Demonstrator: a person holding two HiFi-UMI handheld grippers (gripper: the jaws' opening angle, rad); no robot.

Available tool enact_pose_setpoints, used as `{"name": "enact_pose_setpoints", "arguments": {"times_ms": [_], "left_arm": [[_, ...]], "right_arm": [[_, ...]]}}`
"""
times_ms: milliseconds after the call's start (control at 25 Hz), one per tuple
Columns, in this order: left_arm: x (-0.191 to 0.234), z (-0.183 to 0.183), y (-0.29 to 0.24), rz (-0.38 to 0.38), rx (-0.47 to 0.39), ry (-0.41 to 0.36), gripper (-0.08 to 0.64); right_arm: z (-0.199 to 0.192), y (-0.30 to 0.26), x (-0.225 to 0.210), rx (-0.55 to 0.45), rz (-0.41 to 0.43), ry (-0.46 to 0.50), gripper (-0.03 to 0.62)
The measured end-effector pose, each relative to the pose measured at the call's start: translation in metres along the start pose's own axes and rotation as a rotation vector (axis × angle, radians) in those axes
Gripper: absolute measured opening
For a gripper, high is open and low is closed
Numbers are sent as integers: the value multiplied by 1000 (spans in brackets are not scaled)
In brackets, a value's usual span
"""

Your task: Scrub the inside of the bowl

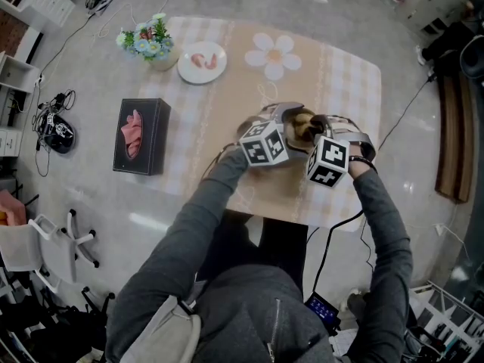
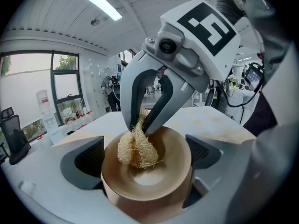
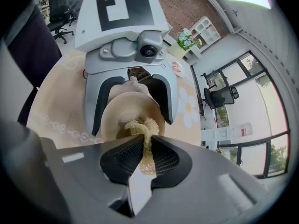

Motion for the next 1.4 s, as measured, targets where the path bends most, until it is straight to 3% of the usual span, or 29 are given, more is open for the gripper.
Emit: {"name": "enact_pose_setpoints", "arguments": {"times_ms": [920,1400], "left_arm": [[1,0,-1,3,-1,-4,543],[1,-1,-1,4,0,-5,543]], "right_arm": [[-9,10,20,114,86,122,48],[-6,14,28,87,161,36,48]]}}
Point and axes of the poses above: the fingertips, and each gripper's own axes: y backward along the fingers, x to its left, z out of its top, the point moved 1 cm from there along y, backward along the fingers, and after that the axes turned 7 degrees about -x, right-handed, at the moved point
